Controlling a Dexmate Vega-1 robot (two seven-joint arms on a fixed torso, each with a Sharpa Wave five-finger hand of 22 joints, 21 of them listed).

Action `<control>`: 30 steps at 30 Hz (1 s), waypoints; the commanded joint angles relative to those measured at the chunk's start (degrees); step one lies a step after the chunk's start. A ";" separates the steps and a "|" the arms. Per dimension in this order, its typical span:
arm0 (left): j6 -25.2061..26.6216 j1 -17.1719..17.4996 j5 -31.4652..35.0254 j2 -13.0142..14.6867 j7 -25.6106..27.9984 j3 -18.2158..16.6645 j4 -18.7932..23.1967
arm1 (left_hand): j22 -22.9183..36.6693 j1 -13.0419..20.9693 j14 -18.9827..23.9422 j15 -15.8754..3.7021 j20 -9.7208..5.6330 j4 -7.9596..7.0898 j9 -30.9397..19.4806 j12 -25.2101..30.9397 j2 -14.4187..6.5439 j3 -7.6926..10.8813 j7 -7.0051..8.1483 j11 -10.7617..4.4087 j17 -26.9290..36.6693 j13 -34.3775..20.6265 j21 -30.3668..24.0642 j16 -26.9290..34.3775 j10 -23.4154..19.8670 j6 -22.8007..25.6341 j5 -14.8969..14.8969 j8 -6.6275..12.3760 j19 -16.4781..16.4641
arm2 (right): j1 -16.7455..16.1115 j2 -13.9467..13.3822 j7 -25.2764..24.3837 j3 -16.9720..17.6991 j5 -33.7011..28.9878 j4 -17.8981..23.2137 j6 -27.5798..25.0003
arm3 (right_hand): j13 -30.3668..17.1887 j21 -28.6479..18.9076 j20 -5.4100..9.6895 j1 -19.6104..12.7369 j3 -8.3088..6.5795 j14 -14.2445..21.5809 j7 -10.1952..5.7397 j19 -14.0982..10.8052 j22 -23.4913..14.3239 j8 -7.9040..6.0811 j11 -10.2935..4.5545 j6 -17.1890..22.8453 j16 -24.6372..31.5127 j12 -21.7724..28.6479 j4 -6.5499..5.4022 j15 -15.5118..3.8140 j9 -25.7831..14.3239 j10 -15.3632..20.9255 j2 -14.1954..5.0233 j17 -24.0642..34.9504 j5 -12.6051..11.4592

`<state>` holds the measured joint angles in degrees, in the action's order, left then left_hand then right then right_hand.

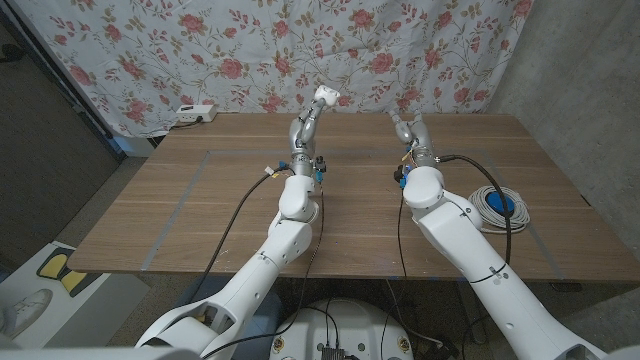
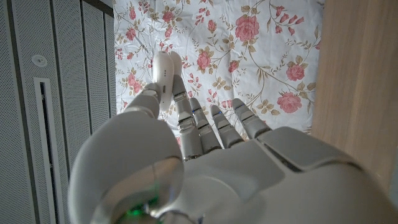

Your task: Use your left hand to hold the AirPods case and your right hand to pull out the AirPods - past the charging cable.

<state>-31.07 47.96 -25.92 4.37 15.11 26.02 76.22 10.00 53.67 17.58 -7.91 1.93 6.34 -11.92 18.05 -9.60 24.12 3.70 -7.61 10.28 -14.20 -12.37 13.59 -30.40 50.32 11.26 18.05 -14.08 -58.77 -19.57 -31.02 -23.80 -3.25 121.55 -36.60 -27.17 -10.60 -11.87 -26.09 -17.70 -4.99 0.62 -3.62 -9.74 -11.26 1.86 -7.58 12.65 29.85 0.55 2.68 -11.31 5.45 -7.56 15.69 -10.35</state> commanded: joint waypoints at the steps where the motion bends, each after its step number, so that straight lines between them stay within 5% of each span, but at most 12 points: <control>1: 3.64 1.16 -9.61 1.21 -4.63 -0.15 2.22 | 0.18 0.07 8.12 -1.07 0.10 -0.40 -6.93 0.92 -0.44 1.16 1.52 1.17 0.07 0.51 -0.91 1.36 -4.41 0.69 0.67 0.79 -3.31 | 0.08 -0.38 0.12 0.16 0.36 -0.37 -0.14 | 0.04 -0.28 -0.16 0.43 0.21 0.10 0.06 0.26 -0.16 -0.20 -0.52 -0.06 0.21 -0.22 0.12 0.29 -0.18 0.16 0.09 0.03 -0.13; 6: 4.62 0.50 -17.73 1.16 -12.34 -0.10 0.24 | 0.33 -0.16 19.39 -2.11 0.55 -0.68 -8.27 1.24 -0.37 2.86 0.71 1.06 -0.34 1.37 -1.95 2.23 -9.75 -0.42 0.67 1.33 -8.10 | -0.23 -0.49 0.00 0.28 0.39 -0.07 -0.32 | 0.18 -0.29 -0.17 0.46 0.21 0.08 0.00 0.24 -0.16 -0.22 -0.64 -0.05 0.23 -0.30 0.20 0.26 -0.18 0.26 0.01 -0.01 -0.15; 9: 2.34 -0.21 -18.81 0.60 -14.75 0.09 -1.83 | 0.44 -0.01 23.21 -2.43 -0.70 -0.67 -9.05 1.01 -0.59 3.97 0.05 0.66 -0.44 1.35 -3.14 1.97 -11.11 -0.95 0.62 1.72 -11.88 | -0.30 -0.59 -0.06 0.30 0.33 0.08 -0.54 | 0.26 -0.30 -0.16 0.46 0.20 0.06 -0.05 0.22 -0.16 -0.25 -0.68 0.00 0.23 -0.39 0.26 0.24 -0.17 0.21 -0.04 -0.04 -0.16; 10: 3.36 0.36 -18.28 1.10 -12.73 0.24 -0.18 | 0.51 0.08 24.32 -2.86 -2.24 -0.35 -9.49 0.72 -0.15 4.52 -0.44 0.20 -0.60 0.88 -4.11 1.00 -11.29 -1.47 0.47 1.87 -14.83 | -0.32 -0.59 -0.01 0.34 0.40 0.12 -0.60 | 0.28 -0.30 -0.16 0.46 0.20 0.07 -0.07 0.22 -0.16 -0.25 -0.73 0.00 0.24 -0.41 0.27 0.23 -0.17 0.22 -0.05 -0.04 -0.17; 13: 3.34 0.28 -19.27 1.52 -13.56 0.36 -0.10 | 0.44 0.20 24.16 -3.22 -3.49 -0.22 -10.14 0.22 -0.33 5.35 -1.10 0.00 -0.46 0.25 -5.31 -0.44 -11.01 -1.80 0.33 2.20 -18.66 | -0.34 -0.65 0.09 0.32 0.46 0.14 -0.79 | 0.35 -0.31 -0.16 0.47 0.20 0.06 -0.07 0.21 -0.16 -0.27 -0.71 0.03 0.25 -0.45 0.32 0.24 -0.17 0.27 -0.08 -0.06 -0.17; 20: 4.62 0.18 -23.99 1.99 -17.19 0.43 -0.39 | 0.45 0.43 25.53 -2.48 -2.75 0.07 -10.78 -0.18 -0.34 6.32 -1.64 0.49 -0.24 -0.56 -6.89 -1.02 -10.88 -1.94 0.12 2.59 -23.43 | -0.40 -0.87 0.45 0.16 0.58 0.19 -1.17 | 0.53 -0.37 -0.12 0.52 0.21 0.07 -0.10 0.06 -0.16 -0.30 -0.82 0.07 0.29 -0.59 0.41 0.25 -0.16 0.35 -0.16 -0.11 -0.18; 23: 7.71 0.00 -30.18 2.00 -22.34 -0.10 -0.70 | 0.43 0.48 26.03 -2.68 -3.10 0.15 -10.82 -0.14 -0.33 6.54 -1.93 0.71 -0.23 -0.75 -6.95 -1.07 -11.17 -1.88 0.06 2.65 -23.77 | -0.43 -0.96 0.51 0.13 0.56 0.29 -1.38 | 0.62 -0.39 -0.12 0.56 0.23 0.06 -0.15 0.01 -0.16 -0.34 -0.85 0.16 0.31 -0.68 0.46 0.25 -0.16 0.34 -0.19 -0.13 -0.18; 30: 10.47 0.06 -33.51 2.71 -23.80 0.30 -0.19 | 0.45 0.73 27.13 -2.90 -3.63 0.42 -11.16 0.01 -0.37 7.07 -2.42 0.37 -0.23 -1.13 -6.87 -1.08 -11.86 -1.79 -0.05 2.89 -23.81 | -0.60 -1.09 0.59 0.07 0.55 0.49 -1.60 | 0.80 -0.41 -0.13 0.61 0.24 0.03 -0.16 -0.06 -0.16 -0.38 -0.99 0.26 0.33 -0.86 0.55 0.25 -0.16 0.30 -0.24 -0.18 -0.19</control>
<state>-24.52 48.10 -51.99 6.30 -3.78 26.16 75.75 10.28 53.57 43.76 -10.79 -1.23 6.01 -11.94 17.90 -9.37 29.11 2.03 -7.15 9.75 -15.05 -19.08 12.65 -41.57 48.29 11.24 18.14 -37.68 -59.17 -20.40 -30.67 -23.57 -2.75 121.74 -37.75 -26.23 -10.60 -11.87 -25.86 -17.39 -4.99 0.61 -3.63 -9.73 -11.26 1.29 -7.58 12.65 29.22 0.86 2.67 -11.31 5.48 -7.80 15.43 -10.35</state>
